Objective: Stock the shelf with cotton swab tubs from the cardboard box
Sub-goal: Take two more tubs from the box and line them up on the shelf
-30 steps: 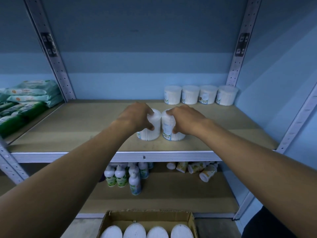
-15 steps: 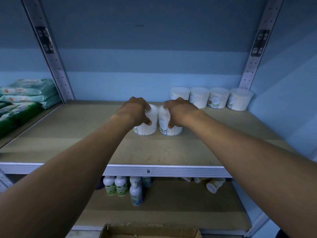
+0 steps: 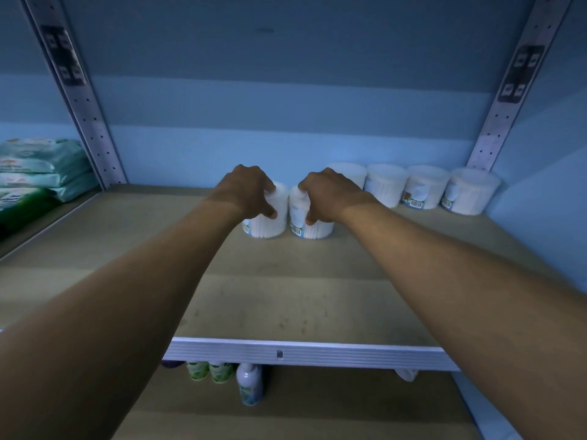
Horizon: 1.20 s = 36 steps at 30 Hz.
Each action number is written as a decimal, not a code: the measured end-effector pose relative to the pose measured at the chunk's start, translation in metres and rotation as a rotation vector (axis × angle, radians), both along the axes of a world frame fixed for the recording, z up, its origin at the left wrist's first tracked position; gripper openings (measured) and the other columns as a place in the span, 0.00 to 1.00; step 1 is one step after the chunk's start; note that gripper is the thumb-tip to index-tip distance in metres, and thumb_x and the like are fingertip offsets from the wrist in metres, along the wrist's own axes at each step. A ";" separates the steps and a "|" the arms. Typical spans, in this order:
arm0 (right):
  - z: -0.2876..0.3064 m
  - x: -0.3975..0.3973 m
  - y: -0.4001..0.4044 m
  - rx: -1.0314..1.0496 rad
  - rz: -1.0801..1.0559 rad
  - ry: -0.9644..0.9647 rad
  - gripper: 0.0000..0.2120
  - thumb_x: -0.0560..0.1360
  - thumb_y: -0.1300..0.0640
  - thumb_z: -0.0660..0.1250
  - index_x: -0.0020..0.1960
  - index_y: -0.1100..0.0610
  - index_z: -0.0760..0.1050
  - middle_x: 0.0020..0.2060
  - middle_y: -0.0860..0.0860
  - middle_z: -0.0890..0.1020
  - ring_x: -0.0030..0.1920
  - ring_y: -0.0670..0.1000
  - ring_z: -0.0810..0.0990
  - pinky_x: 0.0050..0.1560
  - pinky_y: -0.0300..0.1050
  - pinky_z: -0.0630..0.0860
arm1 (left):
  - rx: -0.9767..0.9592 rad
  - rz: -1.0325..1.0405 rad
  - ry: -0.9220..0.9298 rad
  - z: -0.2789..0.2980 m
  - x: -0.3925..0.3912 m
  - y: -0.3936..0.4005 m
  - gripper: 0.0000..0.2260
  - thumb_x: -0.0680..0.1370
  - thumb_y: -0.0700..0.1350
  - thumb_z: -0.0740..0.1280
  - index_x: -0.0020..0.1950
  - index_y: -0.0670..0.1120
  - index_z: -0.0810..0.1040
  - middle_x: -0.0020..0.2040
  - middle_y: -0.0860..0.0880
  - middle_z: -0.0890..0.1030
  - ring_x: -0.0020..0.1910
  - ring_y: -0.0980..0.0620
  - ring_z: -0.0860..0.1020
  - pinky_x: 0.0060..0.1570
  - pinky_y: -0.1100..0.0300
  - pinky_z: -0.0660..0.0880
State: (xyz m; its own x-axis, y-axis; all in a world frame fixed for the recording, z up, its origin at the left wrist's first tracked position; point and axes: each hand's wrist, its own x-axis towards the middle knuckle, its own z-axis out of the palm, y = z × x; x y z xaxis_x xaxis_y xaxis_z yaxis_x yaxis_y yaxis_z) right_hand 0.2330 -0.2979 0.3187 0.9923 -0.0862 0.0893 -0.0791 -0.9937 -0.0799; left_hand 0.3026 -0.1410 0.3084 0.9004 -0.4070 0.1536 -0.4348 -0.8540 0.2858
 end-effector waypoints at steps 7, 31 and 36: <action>-0.006 0.030 -0.008 0.004 0.002 -0.046 0.26 0.68 0.58 0.78 0.65 0.58 0.77 0.59 0.57 0.79 0.57 0.59 0.79 0.51 0.50 0.78 | -0.009 0.002 -0.007 0.000 0.033 -0.008 0.29 0.67 0.51 0.80 0.66 0.50 0.79 0.64 0.48 0.79 0.61 0.47 0.77 0.59 0.54 0.74; -0.002 0.093 -0.023 -0.128 -0.065 0.006 0.36 0.69 0.49 0.79 0.73 0.54 0.69 0.69 0.56 0.73 0.67 0.59 0.73 0.61 0.51 0.75 | 0.065 -0.050 -0.112 -0.002 0.092 -0.029 0.26 0.72 0.53 0.76 0.69 0.50 0.76 0.68 0.49 0.74 0.69 0.47 0.67 0.64 0.54 0.69; -0.001 0.099 -0.023 -0.128 -0.082 0.023 0.36 0.70 0.49 0.78 0.74 0.54 0.68 0.69 0.56 0.71 0.67 0.59 0.73 0.61 0.51 0.75 | 0.037 -0.038 -0.116 -0.006 0.102 -0.032 0.26 0.72 0.53 0.75 0.69 0.51 0.76 0.69 0.50 0.73 0.70 0.48 0.66 0.64 0.55 0.68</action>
State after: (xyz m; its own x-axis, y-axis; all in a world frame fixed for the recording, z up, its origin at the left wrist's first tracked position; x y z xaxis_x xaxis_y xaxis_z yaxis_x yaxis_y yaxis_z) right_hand 0.3320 -0.3209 0.3179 0.9843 -0.1566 0.0817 -0.1610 -0.9857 0.0501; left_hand 0.4049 -0.1729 0.3025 0.8612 -0.4479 0.2402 -0.4955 -0.8451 0.2006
